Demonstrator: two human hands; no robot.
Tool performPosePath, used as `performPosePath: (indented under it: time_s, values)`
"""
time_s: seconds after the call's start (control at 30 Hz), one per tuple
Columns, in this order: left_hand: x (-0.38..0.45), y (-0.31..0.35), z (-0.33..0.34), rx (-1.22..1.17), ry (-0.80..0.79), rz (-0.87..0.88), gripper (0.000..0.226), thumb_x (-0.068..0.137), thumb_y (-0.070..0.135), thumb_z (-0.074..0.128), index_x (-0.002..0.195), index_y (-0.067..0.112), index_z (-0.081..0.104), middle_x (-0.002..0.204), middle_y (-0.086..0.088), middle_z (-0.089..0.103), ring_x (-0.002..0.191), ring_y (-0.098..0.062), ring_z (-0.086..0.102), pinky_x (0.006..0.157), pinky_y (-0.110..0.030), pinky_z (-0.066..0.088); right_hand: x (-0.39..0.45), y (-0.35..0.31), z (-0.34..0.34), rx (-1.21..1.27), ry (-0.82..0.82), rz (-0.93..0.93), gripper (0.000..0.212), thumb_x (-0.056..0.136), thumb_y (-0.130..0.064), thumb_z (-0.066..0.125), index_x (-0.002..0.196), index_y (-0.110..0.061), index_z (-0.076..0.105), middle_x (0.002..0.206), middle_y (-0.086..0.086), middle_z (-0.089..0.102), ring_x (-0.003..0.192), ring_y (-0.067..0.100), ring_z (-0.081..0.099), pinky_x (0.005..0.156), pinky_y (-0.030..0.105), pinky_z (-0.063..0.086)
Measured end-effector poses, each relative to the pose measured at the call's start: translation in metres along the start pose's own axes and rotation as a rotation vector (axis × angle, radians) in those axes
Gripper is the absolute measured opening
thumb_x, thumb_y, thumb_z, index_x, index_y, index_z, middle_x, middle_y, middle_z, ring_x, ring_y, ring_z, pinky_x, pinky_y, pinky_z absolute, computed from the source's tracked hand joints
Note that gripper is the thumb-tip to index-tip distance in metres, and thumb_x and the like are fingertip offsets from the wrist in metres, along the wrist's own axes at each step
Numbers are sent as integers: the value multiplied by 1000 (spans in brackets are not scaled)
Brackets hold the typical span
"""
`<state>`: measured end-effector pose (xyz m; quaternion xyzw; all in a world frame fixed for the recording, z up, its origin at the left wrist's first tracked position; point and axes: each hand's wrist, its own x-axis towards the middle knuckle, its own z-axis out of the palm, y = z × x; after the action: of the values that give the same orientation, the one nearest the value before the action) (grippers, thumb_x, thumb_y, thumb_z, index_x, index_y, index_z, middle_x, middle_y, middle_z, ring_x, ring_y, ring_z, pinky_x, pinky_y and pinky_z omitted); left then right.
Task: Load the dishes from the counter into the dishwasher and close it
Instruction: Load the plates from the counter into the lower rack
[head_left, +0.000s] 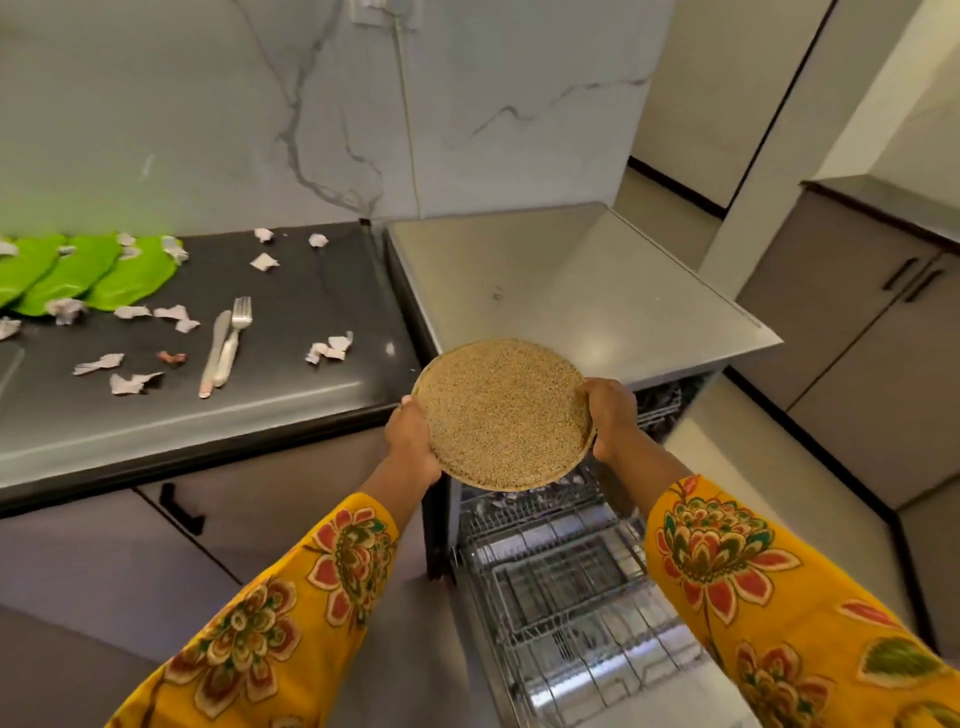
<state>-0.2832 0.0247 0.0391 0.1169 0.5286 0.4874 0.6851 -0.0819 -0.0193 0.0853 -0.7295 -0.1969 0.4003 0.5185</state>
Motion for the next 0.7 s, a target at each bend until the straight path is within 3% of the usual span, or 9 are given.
performPosePath:
  time_s: [0.13,0.23,0.33,0.57,0.63,0.7]
  values:
    - [-8,-36,16,57,-48,-44,41,100,41,38,128,15,52,122,-14,61,108,-36,58,88,-53,47,4,15,-38,49,22,25,24,84,-6,49,62,-13,47,64,8,47,57,22,42,52,31,31]
    - [-14,-56,22,99,-43,-67,39,98,43,43,124,17,57,118,-12,63,106,-33,60,82,-48,49,5,26,-62,73,43,61,18,90,-11,48,73,-13,53,68,8,50,56,21,46,48,25,32]
    - [-16,-72,25,132,-38,-84,35,97,42,45,121,19,57,117,-13,63,107,-33,60,87,-50,47,6,39,-78,91,70,93,13,92,-16,49,81,-12,52,70,6,49,55,18,45,47,24,33]
    - [-21,-102,26,196,-56,-133,37,98,42,43,123,19,56,120,-12,62,108,-34,59,85,-51,48,6,70,-98,94,153,129,17,90,-14,51,100,-2,57,94,23,55,80,22,46,67,34,36]
    - [-22,-109,24,218,-48,-158,39,99,44,39,126,20,53,124,-13,59,112,-36,56,91,-57,43,6,79,-102,83,166,158,24,92,-12,51,110,2,57,114,28,58,82,23,47,69,33,38]
    - [-21,-117,22,239,-24,-171,40,99,44,37,128,20,51,126,-13,57,115,-37,54,95,-60,40,6,88,-105,66,161,179,21,92,-10,50,108,1,58,114,29,58,77,24,48,66,33,38]
